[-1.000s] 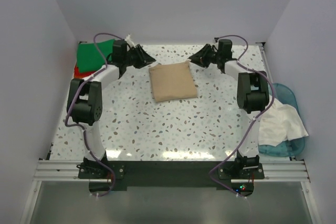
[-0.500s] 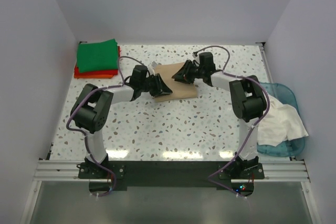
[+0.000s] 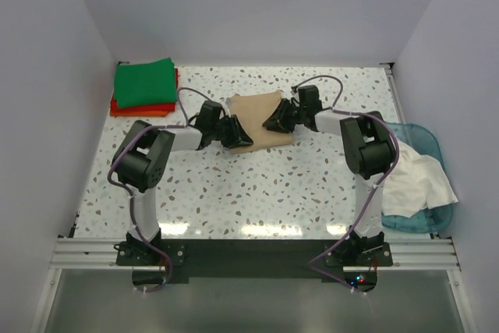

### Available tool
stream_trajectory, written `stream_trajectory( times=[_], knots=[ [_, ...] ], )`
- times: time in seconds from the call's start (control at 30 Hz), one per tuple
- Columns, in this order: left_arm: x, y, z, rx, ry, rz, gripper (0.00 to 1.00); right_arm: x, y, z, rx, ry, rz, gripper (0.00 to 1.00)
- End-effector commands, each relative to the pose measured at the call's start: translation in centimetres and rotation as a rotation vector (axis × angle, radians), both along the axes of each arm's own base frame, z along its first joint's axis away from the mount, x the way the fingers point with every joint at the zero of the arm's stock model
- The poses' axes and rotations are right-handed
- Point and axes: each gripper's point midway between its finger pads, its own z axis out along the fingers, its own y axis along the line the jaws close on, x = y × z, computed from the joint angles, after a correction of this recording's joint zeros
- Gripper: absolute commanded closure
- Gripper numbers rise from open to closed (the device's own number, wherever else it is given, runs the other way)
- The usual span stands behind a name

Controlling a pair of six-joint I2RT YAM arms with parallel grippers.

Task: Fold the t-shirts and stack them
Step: Fold the tshirt

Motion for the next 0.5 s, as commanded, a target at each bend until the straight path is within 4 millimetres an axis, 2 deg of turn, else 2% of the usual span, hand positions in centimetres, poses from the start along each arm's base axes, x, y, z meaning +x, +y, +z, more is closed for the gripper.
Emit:
stream_trajectory(
  times=[0.0,0.03,0.07,0.17,0.2,0.3,0.47],
  knots=[
    [0.8,1.0,1.6,0.055,-0.051,0.017,0.68,0.7,-0.7,-1.0,-0.07,-0.016,0.015,0.67],
    [1.3,1.0,3.3,0.041,-0.085,0.02,0.66,0.8,-1.0,-1.3,-0.085,-0.009,0.009,0.67],
    [1.5,1.1,4.2,0.036,-0.102,0.022,0.62,0.9,-1.1,-1.2,-0.094,-0.005,0.01,0.67],
    [1.9,2.5,6.6,-0.002,-0.132,0.054,0.56,1.0,-1.4,-1.0,-0.103,-0.007,0.011,0.66],
    [2.7,3.7,7.2,-0.022,-0.146,0.087,0.53,1.0,-1.4,-0.9,-0.103,-0.011,0.014,0.66],
    [3.0,6.3,6.9,-0.022,-0.126,0.129,0.48,1.3,-1.3,-0.2,-0.087,-0.016,0.024,0.65],
    [3.8,8.3,5.7,0.024,-0.1,0.155,0.4,1.8,-1.2,1.3,-0.072,-0.04,0.027,0.65]
  ],
)
